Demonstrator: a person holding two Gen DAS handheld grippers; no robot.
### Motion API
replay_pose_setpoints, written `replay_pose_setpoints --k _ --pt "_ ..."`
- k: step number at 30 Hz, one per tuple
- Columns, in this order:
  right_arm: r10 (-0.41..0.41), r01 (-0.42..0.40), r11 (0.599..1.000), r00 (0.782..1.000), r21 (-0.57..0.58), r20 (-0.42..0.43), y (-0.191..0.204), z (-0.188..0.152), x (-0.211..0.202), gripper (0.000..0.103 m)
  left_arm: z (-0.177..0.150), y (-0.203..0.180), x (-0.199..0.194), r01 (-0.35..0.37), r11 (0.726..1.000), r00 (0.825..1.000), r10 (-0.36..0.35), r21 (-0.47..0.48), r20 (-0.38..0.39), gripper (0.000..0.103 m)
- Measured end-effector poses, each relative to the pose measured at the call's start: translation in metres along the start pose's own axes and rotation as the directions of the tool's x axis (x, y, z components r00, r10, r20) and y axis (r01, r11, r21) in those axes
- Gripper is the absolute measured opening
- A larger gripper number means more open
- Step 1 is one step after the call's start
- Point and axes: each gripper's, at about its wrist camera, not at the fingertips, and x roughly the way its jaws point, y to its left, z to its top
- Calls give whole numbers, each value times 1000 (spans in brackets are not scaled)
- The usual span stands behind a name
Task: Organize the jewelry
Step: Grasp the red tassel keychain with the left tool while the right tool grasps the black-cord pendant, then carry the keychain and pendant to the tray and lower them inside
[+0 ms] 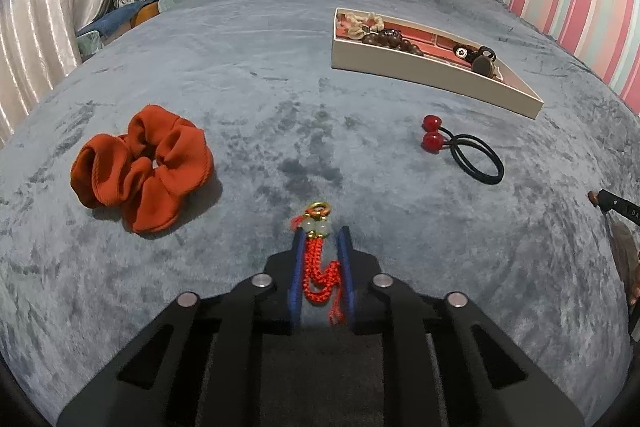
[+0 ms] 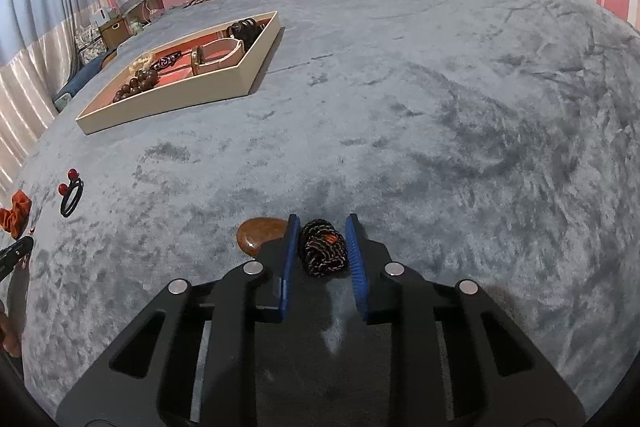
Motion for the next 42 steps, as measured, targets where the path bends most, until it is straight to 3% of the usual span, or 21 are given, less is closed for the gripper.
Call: replay_pose_setpoints --k 15,24,33,42 --pt "-18 22 994 999 -103 40 23 3 -2 23 2 -8 -3 -38 998 999 37 44 22 9" --pt "-42 53 986 996 -155 77 36 13 -11 22 22 -13 -13 -55 997 996 51 49 69 9" --pt "-46 68 983 991 -169 129 50 45 -22 22 68 -39 -21 -18 996 990 6 83 143 9" --pt "-10 45 986 977 -160 211 74 110 -29 22 136 -70 -8 35 994 982 -55 108 180 9"
